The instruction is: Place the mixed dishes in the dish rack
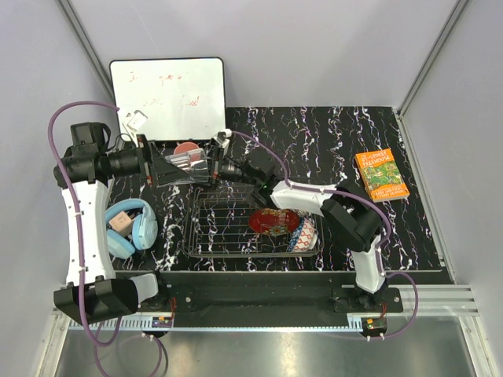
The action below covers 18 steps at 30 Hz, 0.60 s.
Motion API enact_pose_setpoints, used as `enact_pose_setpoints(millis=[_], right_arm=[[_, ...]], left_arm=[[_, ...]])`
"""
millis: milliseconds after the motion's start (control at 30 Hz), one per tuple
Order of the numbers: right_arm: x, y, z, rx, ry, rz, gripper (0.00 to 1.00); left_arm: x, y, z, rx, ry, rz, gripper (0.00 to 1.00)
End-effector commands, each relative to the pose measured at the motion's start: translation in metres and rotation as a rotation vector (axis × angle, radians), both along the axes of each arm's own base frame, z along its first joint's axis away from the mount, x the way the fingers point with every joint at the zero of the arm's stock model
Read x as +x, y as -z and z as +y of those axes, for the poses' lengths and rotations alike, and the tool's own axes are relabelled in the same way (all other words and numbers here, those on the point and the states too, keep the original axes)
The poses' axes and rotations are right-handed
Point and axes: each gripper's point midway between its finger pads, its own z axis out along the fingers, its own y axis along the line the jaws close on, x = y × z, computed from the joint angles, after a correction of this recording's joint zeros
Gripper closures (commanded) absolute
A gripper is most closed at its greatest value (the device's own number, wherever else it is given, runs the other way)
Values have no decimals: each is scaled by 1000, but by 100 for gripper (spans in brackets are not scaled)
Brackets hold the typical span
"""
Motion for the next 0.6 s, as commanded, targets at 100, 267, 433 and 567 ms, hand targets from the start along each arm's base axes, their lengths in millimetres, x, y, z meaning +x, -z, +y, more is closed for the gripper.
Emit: enact_pose_setpoints(millis=[100, 267, 433, 567], right_arm=[[-18, -32, 7, 117, -47, -52, 100], [-19, -22, 5, 98, -41, -34, 100], [-19, -19, 3, 93, -24, -25, 91], [-18, -12, 1, 67, -22, -21, 56]], left_arm=[[-1, -6, -1, 10, 13, -61, 9], [-1, -8, -2, 8, 15, -68, 51], [-1, -8, -1, 8, 7, -55, 97], [-1, -13, -1, 12, -1, -61, 100]])
